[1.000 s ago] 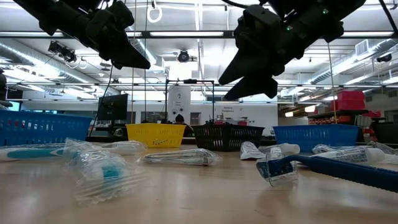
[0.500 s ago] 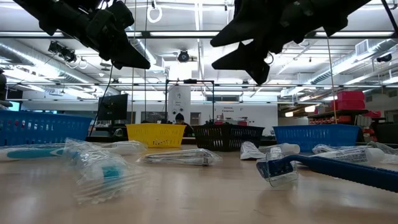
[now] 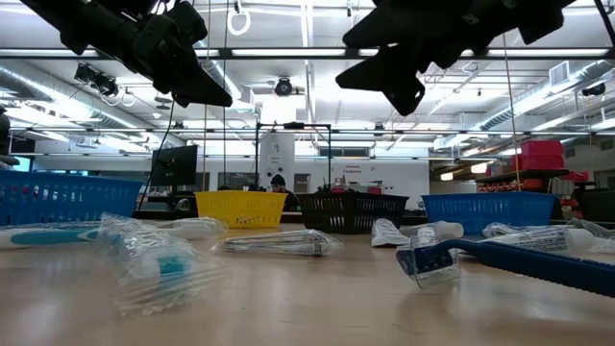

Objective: Pick & Place Travel size toiletries
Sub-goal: Put the blue toothbrush into the left blue bin

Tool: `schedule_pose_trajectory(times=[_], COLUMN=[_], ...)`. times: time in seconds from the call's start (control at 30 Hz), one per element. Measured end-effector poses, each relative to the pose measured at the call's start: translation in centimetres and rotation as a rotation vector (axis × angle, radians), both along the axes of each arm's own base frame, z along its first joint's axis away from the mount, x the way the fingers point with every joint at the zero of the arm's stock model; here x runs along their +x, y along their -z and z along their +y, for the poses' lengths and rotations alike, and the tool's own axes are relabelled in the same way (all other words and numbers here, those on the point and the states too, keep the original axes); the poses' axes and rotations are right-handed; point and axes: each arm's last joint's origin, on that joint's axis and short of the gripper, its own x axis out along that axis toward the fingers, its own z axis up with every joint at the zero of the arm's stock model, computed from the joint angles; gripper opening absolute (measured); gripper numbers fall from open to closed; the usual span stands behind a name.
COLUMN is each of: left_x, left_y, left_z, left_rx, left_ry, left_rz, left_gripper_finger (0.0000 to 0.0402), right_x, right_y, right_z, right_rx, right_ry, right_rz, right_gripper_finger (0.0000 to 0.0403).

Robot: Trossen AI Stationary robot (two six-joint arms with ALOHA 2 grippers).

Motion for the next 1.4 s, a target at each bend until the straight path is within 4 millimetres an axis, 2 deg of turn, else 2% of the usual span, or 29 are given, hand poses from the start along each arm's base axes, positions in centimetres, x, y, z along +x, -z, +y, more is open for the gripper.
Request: schedule_pose_trajectory(times=[0.2,0.47,0.6,0.87,0.97,1.17,1.4], left_x=[0.0,0.0,0.0,0.0,0.2,1.1,3.0], left_y=[0.0,0.0,0.0,0.0,-0.1,0.4,1.7], left_z=[0.0,0.0,0.0,0.0,-0.2,-2.1,-5.3], left_rx=[0.000,0.008,0.022,0.017,-0.044,-0.201,-0.322], left_ry=[0.000,0.002,0.007,0.013,0.067,0.267,0.351], left_rz=[-0.001,-0.002,0.000,0.000,-0.023,-0.025,-0.023], left_gripper_finger=[0.0061,0.0061,0.0061,0.0061,0.0061,0.0061,0.0063], right_x=[-0.3,-0.7,-1.1,-1.8,-1.9,-1.8,-1.5], right_y=[0.3,0.0,0.6,1.9,2.0,1.9,1.8], right_z=[0.1,-1.1,-1.4,-1.8,-1.9,-2.3,-3.8], right_rx=[-0.085,-0.216,-0.260,-0.227,-0.229,-0.319,-0.554], right_ry=[-0.019,0.008,-0.032,0.007,0.006,0.045,0.127], right_rz=[0.028,0.057,0.119,0.278,0.303,0.279,0.260], right_gripper_finger=[0.0195,0.0213,0.0220,0.0214,0.0205,0.0189,0.0181])
